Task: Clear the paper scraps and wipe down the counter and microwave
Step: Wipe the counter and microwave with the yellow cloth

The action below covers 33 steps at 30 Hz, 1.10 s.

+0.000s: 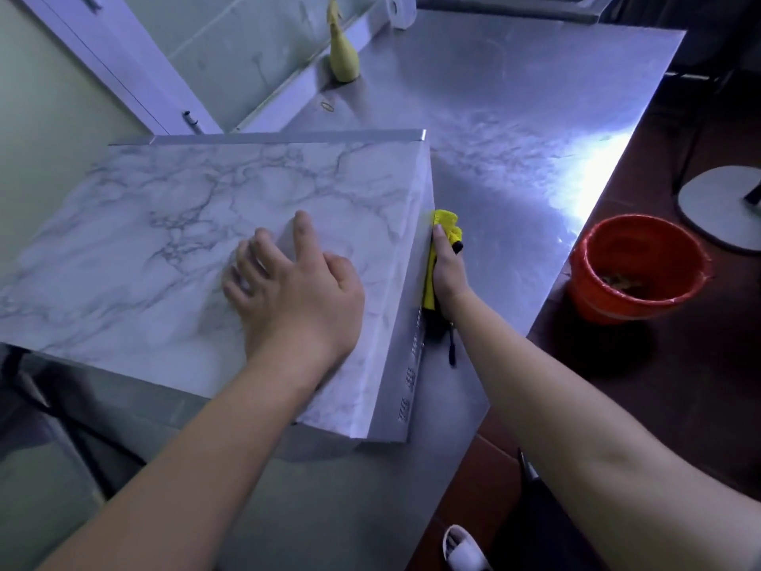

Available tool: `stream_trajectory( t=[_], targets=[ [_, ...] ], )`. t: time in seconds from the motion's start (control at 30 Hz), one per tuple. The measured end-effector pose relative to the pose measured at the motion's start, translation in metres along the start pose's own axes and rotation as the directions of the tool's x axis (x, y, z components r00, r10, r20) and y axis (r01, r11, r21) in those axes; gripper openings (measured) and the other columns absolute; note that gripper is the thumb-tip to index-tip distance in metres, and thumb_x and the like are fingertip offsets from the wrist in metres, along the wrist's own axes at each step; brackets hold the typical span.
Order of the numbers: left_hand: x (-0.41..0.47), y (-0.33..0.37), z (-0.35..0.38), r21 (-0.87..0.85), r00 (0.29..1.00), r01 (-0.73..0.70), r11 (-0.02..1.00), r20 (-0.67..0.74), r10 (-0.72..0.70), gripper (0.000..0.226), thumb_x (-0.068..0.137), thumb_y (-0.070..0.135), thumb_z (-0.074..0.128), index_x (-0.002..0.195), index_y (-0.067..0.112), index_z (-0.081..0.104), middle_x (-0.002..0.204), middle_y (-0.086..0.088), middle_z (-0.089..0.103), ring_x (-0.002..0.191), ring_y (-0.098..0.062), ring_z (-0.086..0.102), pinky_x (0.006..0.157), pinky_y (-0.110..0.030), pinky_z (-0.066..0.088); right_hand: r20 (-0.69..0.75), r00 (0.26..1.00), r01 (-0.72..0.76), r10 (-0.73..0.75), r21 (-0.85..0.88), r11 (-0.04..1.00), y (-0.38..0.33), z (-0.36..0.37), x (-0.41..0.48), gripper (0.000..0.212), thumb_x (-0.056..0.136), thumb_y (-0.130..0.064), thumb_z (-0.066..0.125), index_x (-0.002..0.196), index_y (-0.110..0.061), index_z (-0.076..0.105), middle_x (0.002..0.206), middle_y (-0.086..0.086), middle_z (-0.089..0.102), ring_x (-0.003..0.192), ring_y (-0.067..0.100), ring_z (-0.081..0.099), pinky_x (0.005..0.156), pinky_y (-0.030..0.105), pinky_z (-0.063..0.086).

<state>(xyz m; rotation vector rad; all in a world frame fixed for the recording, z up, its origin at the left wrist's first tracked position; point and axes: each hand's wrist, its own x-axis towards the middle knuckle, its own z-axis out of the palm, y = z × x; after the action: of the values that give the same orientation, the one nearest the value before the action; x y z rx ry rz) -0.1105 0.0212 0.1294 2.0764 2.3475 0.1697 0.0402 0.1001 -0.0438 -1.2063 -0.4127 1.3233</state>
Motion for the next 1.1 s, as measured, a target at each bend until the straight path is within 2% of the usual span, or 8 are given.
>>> stream_trajectory(
  t=[0.13,0.23,0.33,0.57,0.7,0.77,0.9,1.1],
  targets=[
    [0.0,0.001,-0.002,-0.008,1.0,0.012,1.0,0.028,-0.012,0.06,0.094,0.037,0.021,0.152,0.026,0.019,0.154,-0.02,0.017,0.145,-0.038,0.011,0.117,-0.056,0.004,-0.018,0.997,-0.071,0.072,0.053,0.996,0.033,-0.004,-0.029,0.027,0.1,-0.044,0.054,0.117,-0.025,0.065,0.118,0.001,0.071,0.114,0.023,0.065,0.103,0.045,0.051],
    [-0.001,0.003,-0.005,-0.011,0.999,0.021,1.0,0.039,-0.02,0.057,0.097,0.035,0.025,0.153,0.026,0.019,0.154,-0.02,0.017,0.145,-0.037,0.011,0.118,-0.055,0.004,-0.04,0.992,-0.112,0.116,0.081,0.99,0.063,-0.007,-0.076,0.052,0.101,-0.041,0.054,0.147,-0.018,0.048,0.141,0.003,0.058,0.131,0.021,0.055,0.114,0.046,0.04],
    [0.0,0.003,-0.007,-0.014,0.999,0.025,1.0,0.039,-0.025,0.056,0.097,0.035,0.025,0.152,0.026,0.021,0.154,-0.02,0.018,0.145,-0.037,0.012,0.118,-0.054,0.004,-0.033,0.988,-0.146,0.152,0.134,0.98,0.085,-0.008,-0.124,0.055,0.101,-0.037,0.053,0.151,-0.018,0.041,0.149,0.002,0.051,0.138,0.021,0.047,0.118,0.046,0.034],
    [-0.004,0.004,-0.011,-0.039,0.999,0.026,0.999,0.046,-0.024,0.055,0.098,0.034,0.027,0.152,0.026,0.024,0.154,-0.02,0.019,0.144,-0.035,0.013,0.118,-0.052,0.004,0.192,0.973,-0.124,0.125,-0.015,0.992,0.088,-0.044,-0.225,0.049,0.09,-0.052,0.061,0.138,-0.048,0.05,0.146,-0.018,0.052,0.134,0.001,0.048,0.112,0.025,0.04],
    [-0.005,0.003,-0.01,-0.035,0.999,0.018,0.999,0.039,-0.016,0.055,0.097,0.034,0.027,0.151,0.026,0.024,0.154,-0.021,0.019,0.144,-0.037,0.014,0.119,-0.053,0.004,0.015,0.999,-0.029,0.031,-0.132,0.991,0.028,-0.069,-0.171,0.048,0.086,-0.062,0.053,0.134,-0.06,0.048,0.134,-0.008,0.057,0.114,0.021,0.062,0.095,0.046,0.054],
    [-0.004,0.002,-0.009,-0.033,0.999,0.013,0.999,0.036,-0.012,0.056,0.097,0.035,0.026,0.152,0.026,0.022,0.154,-0.021,0.018,0.144,-0.037,0.013,0.119,-0.053,0.004,-0.078,0.994,0.056,-0.07,-0.175,0.983,-0.009,-0.068,-0.117,0.059,0.089,-0.062,0.049,0.146,-0.05,0.039,0.145,-0.001,0.052,0.126,0.029,0.056,0.1,0.052,0.049],
    [-0.003,0.001,-0.007,-0.032,1.0,0.014,0.999,0.026,-0.013,0.057,0.096,0.036,0.025,0.152,0.027,0.022,0.155,-0.019,0.018,0.144,-0.037,0.014,0.119,-0.054,0.004,-0.066,0.968,0.22,-0.242,-0.245,0.944,-0.06,-0.033,-0.016,0.058,0.105,-0.042,0.044,0.158,-0.028,0.022,0.158,-0.003,0.035,0.137,0.006,0.037,0.107,0.023,0.027],
    [-0.002,0.001,-0.004,-0.032,1.0,0.007,0.999,0.001,-0.007,0.058,0.094,0.037,0.024,0.151,0.027,0.023,0.153,-0.019,0.02,0.143,-0.037,0.015,0.118,-0.055,0.006,0.01,0.999,0.052,-0.052,-0.057,0.997,-0.046,0.028,0.006,0.044,0.102,-0.048,0.048,0.134,-0.02,0.057,0.123,-0.001,0.067,0.115,0.019,0.063,0.101,0.039,0.051]
  ],
)
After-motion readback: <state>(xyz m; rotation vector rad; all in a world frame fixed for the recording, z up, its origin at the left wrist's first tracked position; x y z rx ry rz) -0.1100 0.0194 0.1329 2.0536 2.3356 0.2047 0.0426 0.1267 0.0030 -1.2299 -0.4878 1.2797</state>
